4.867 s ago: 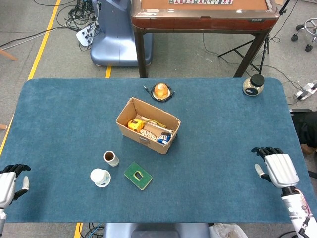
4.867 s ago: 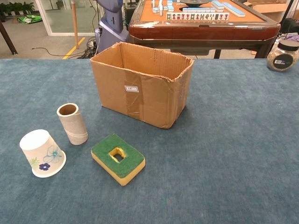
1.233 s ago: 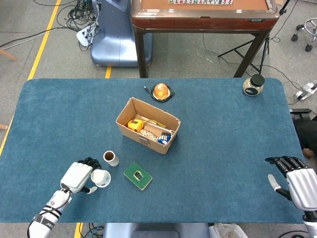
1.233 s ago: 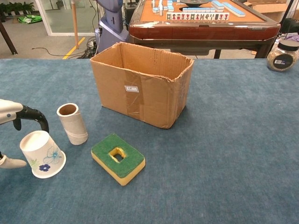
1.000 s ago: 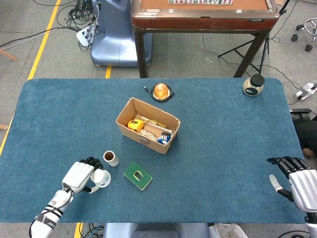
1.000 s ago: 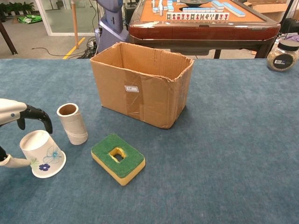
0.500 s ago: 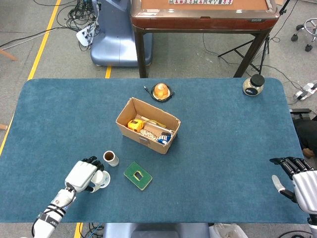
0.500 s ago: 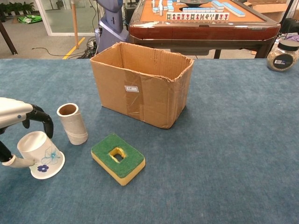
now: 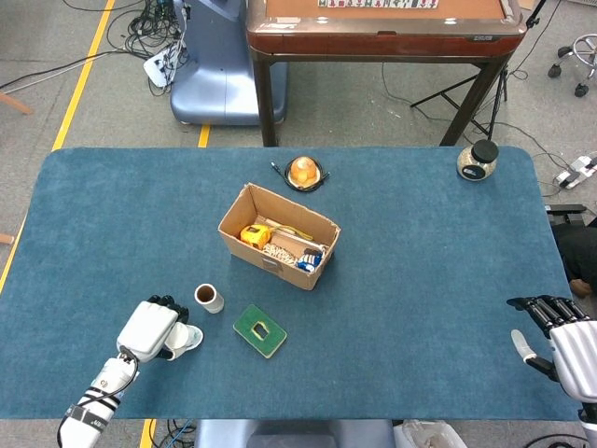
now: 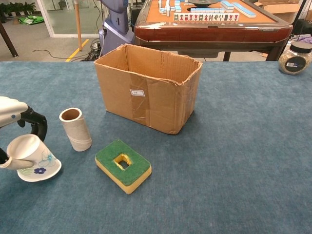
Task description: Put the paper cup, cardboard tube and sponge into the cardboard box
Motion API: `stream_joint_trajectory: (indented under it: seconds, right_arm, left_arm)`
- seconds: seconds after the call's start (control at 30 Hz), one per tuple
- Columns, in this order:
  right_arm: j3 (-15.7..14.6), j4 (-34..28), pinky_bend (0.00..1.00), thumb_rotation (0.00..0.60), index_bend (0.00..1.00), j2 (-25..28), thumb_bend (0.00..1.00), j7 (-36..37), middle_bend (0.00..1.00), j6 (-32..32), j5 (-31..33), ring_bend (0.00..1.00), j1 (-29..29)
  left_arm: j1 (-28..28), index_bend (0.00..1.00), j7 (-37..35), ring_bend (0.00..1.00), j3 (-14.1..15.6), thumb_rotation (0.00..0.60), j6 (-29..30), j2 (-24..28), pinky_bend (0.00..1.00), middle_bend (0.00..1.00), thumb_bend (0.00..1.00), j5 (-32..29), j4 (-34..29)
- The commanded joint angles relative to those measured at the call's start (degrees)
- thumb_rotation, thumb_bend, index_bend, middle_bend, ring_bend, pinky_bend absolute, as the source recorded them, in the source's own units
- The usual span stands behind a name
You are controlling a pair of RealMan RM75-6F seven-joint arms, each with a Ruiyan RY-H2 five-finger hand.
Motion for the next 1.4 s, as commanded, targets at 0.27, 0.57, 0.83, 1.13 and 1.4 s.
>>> stream_joint_trajectory:
  seconds: [0.27, 0.57, 0.83, 1.13, 1.4]
  right_arm:
    - [0.0, -0.1, 0.37, 0.600, 0.34, -0.1, 0.38, -0.3, 0.41, -0.4, 0.0, 0.33, 0.1]
    - [0.1, -0.2, 0.37, 0.600, 0.34, -0.2, 0.38, -0.5, 0.41, -1.1, 0.3, 0.33, 0.4]
    - [0.1, -0.1, 0.37, 0.600, 0.34, -0.1, 0.38, -0.4, 0.41, -1.4, 0.3, 0.33, 0.5]
    - [0.0, -0.1, 0.37, 0.600, 0.34, -0.1, 0.38, -0.4, 0.41, -1.7, 0.2, 0.33, 0.6]
    - [0.1, -0.1, 0.37, 0.600, 0.34, 0.0, 0.38, -0.4, 0.41, -2.4, 0.6, 0.33, 0.9]
  left_arm:
    - [1.4, 0.56, 1.5, 0.28, -2.7, 0.600, 5.9, 8.5, 0.29, 0.58, 0.24, -0.3, -8.7]
    - [-1.0, 0.55, -0.2, 0.28, -10.1, 0.600, 8.3, 14.0, 0.29, 0.58, 0.24, -3.1, -13.3]
    - [-5.1, 0.54, -1.9, 0.28, -14.9, 0.600, 6.2, 13.6, 0.29, 0.58, 0.24, -7.2, -13.7]
    - [-10.6, 0.53, -3.3, 0.28, -20.1, 0.600, 6.4, 7.9, 0.30, 0.58, 0.24, -9.9, -8.6]
    - [-15.8, 0.52, -4.5, 0.28, -22.5, 0.600, 3.6, 3.0, 0.30, 0.58, 0.24, -12.9, -2.4]
